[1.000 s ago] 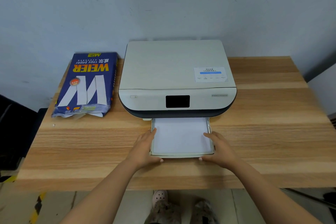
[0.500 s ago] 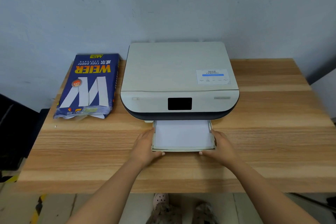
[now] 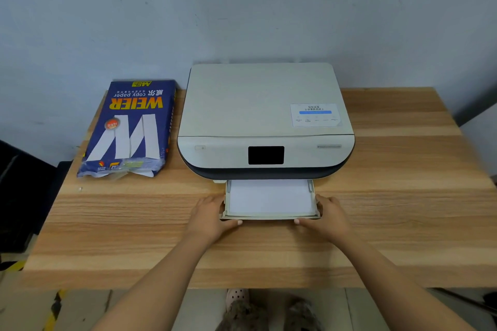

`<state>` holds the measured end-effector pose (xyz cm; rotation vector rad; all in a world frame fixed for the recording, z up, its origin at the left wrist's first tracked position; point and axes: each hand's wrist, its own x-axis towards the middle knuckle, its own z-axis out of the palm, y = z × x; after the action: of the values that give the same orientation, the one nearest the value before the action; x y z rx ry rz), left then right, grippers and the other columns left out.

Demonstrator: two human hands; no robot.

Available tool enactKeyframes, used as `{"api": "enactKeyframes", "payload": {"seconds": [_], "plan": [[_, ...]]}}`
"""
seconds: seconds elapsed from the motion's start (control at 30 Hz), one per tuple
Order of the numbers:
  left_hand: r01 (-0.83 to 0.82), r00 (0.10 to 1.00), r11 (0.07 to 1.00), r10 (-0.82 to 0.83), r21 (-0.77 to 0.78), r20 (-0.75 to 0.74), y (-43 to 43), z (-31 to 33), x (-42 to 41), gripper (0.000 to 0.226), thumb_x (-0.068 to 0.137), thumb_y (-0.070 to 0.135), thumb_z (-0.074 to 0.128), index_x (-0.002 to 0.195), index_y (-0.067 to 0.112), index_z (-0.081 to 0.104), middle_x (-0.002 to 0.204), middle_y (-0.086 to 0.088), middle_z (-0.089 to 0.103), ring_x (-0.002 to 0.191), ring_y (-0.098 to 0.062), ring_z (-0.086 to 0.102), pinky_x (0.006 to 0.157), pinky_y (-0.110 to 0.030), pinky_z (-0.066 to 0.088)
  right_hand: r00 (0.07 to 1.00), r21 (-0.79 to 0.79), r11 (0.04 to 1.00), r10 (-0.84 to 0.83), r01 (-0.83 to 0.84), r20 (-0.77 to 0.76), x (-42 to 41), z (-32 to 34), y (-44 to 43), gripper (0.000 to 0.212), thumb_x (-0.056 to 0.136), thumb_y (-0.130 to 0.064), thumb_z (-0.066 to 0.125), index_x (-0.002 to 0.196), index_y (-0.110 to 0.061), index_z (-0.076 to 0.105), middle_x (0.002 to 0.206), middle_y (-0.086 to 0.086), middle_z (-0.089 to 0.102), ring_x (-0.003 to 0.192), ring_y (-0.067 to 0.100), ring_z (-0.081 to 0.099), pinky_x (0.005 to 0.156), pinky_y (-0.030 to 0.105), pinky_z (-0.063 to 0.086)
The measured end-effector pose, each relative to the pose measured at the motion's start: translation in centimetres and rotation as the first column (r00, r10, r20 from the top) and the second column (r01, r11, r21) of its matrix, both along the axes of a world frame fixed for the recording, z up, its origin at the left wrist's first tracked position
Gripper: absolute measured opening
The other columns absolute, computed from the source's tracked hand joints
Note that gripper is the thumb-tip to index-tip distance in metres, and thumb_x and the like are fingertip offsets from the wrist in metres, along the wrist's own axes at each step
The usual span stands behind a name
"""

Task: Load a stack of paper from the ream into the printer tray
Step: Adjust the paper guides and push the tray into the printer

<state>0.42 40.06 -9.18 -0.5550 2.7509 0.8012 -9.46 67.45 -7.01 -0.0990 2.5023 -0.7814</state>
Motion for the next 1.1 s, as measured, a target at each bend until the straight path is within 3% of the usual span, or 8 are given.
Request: {"api": "enactKeyframes", "payload": {"seconds": [0.13, 0.27, 0.37, 0.53, 0.63, 0.73, 0.93, 1.1], "plan": [[-0.021, 1.000, 1.000, 0.021, 0.020, 0.017, 0.1, -0.2, -0.4, 0.068, 0.063, 0.059, 0.074, 0.123, 0.033, 0.056, 0.117, 0.002, 0.063, 0.110, -0.021, 0.050, 0.091, -0.036, 0.046, 1.000, -0.021, 0.999, -0.029, 0.029, 0.000, -0.1, 0.1, -0.3, 0.081, 0.060, -0.042, 0.085, 0.129, -0.020, 0.049, 0.118, 0.005, 0.045, 0.092, 0.013, 0.045, 0.086, 0.027, 0.040], [-0.026, 1.000, 0.999, 0.026, 0.026, 0.011, -0.1, -0.4, -0.8, 0.069, 0.062, 0.060, 0.075, 0.123, 0.033, 0.056, 0.117, 0.002, 0.063, 0.108, -0.021, 0.052, 0.089, -0.036, 0.047, 0.998, -0.025, 0.998, -0.053, 0.053, 0.016, -0.3, 0.0, -0.3, 0.084, 0.060, -0.042, 0.085, 0.131, -0.016, 0.048, 0.115, 0.004, 0.044, 0.101, 0.020, 0.051, 0.090, 0.031, 0.043], [-0.041, 0.999, 0.999, 0.041, 0.024, 0.001, -0.1, -0.3, -1.5, 0.070, 0.063, 0.060, 0.073, 0.124, 0.033, 0.054, 0.117, 0.002, 0.062, 0.107, -0.022, 0.052, 0.088, -0.038, 0.049, 0.996, -0.023, 0.996, -0.085, 0.085, 0.010, -0.8, 0.2, -0.9, 0.086, 0.064, -0.040, 0.084, 0.135, -0.011, 0.045, 0.127, 0.010, 0.046, 0.113, 0.026, 0.052, 0.094, 0.033, 0.043], [-0.119, 0.991, 0.993, 0.119, -0.013, -0.055, 0.8, 0.4, -1.4, 0.068, 0.068, 0.049, 0.077, 0.127, 0.025, 0.052, 0.127, -0.001, 0.053, 0.117, -0.024, 0.045, 0.097, -0.038, 0.043, 0.983, -0.036, 0.983, -0.182, 0.182, -0.007, -0.5, 0.6, -1.5, 0.078, 0.068, -0.034, 0.082, 0.133, -0.010, 0.046, 0.127, 0.012, 0.044, 0.112, 0.028, 0.052, 0.094, 0.035, 0.043], [-0.135, 0.976, 0.990, 0.124, -0.050, -0.181, 2.5, 0.8, 0.6, 0.047, 0.076, 0.040, 0.073, 0.117, 0.022, 0.055, 0.115, 0.001, 0.050, 0.109, -0.017, 0.044, 0.090, -0.029, 0.042, 0.944, -0.109, 0.943, -0.323, 0.315, -0.062, 1.7, 0.5, -1.4, 0.059, 0.072, -0.027, 0.079, 0.123, -0.014, 0.052, 0.124, 0.011, 0.046, 0.104, 0.023, 0.054, 0.088, 0.034, 0.047], [-0.021, 0.984, 0.999, 0.028, 0.040, -0.177, 4.6, 0.4, 2.5, 0.025, 0.085, 0.038, 0.063, 0.105, 0.024, 0.058, 0.103, 0.010, 0.052, 0.100, -0.011, 0.050, 0.082, -0.022, 0.043, 0.964, -0.156, 0.951, -0.258, 0.266, 0.070, 3.9, 0.1, -2.3, 0.037, 0.082, -0.023, 0.070, 0.115, -0.014, 0.057, 0.115, 0.007, 0.060, 0.092, 0.013, 0.055, 0.070, 0.021, 0.042], [-0.029, 0.995, 0.991, 0.041, 0.131, -0.088, 5.6, -0.4, 1.2, 0.048, 0.090, 0.039, 0.057, 0.133, 0.021, 0.048, 0.130, 0.005, 0.052, 0.120, -0.013, 0.047, 0.102, -0.028, 0.040, 0.955, -0.140, 0.958, -0.221, 0.251, 0.198, 3.0, -0.1, -5.1, 0.050, 0.089, -0.026, 0.060, 0.134, -0.008, 0.047, 0.132, 0.007, 0.056, 0.119, 0.021, 0.053, 0.096, 0.031, 0.042], [-0.027, 0.995, 0.993, 0.038, 0.111, -0.095, 4.8, 0.0, -0.7, 0.053, 0.090, 0.035, 0.057, 0.138, 0.017, 0.043, 0.139, 0.000, 0.048, 0.128, -0.017, 0.042, 0.107, -0.029, 0.035, 0.959, -0.166, 0.956, -0.209, 0.242, 0.192, 1.5, 0.2, -6.0, 0.053, 0.090, -0.020, 0.059, 0.138, -0.008, 0.041, 0.138, 0.007, 0.050, 0.125, 0.022, 0.049, 0.100, 0.032, 0.040]]}}
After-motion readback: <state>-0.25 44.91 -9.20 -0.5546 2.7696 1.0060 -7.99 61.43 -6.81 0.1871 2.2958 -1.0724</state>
